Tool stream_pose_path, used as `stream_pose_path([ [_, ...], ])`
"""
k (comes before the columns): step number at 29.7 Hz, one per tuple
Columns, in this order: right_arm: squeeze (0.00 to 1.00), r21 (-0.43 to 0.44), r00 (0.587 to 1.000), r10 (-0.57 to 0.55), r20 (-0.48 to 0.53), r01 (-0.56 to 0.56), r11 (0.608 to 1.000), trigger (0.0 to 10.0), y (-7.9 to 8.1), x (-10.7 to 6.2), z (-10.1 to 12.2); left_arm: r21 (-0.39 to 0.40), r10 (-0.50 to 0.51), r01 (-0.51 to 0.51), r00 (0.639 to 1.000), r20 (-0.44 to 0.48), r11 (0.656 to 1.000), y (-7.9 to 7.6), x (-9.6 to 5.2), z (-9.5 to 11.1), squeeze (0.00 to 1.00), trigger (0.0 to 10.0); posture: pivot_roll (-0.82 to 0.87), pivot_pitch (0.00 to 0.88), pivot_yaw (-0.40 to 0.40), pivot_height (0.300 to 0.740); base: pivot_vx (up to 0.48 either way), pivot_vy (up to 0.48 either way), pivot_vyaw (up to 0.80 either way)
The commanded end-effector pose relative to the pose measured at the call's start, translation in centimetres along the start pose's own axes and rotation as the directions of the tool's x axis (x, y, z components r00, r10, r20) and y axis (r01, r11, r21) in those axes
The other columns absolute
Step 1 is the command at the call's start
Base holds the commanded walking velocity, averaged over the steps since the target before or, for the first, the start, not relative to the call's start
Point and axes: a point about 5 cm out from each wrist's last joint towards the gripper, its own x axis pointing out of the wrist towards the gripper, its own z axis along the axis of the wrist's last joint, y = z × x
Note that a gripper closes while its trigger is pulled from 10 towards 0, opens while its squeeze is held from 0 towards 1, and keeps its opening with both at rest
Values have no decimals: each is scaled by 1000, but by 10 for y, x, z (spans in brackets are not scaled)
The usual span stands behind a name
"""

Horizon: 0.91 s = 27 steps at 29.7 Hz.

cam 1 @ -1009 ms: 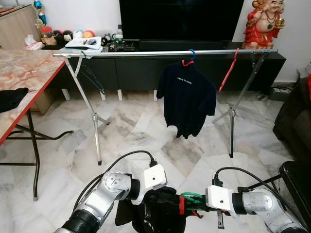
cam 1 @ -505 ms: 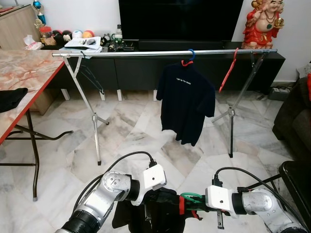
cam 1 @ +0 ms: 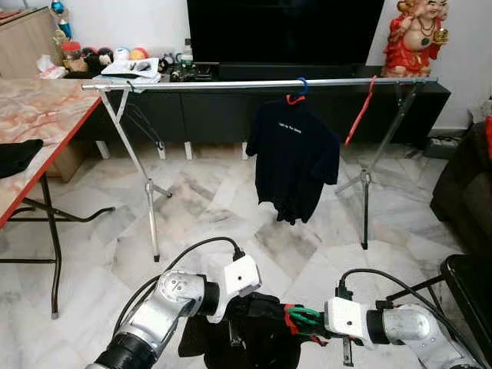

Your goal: Hang hanger

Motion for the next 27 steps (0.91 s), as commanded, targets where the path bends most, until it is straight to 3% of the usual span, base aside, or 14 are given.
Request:
stream_pose_path([
  [1,0,11,999,-30,-16,30,999,0,0,-6,-6,17,9,-10,999,30,1000,4,-6,9,212,0,-13,55,-15,740,0,0,0],
  [21,0,44,954,-300,4,300,953,0,-20,-11,-4,29,8,-9,1000,22,1000,5,-8,12,220,0,-11,56,-12,740,0,0,0],
  [27,0,74,917,-398,38,395,916,0,-29,-9,2,34,-29,29,1000,1,999,-1,-5,11,216,0,-10,57,-11,740,0,0,0],
])
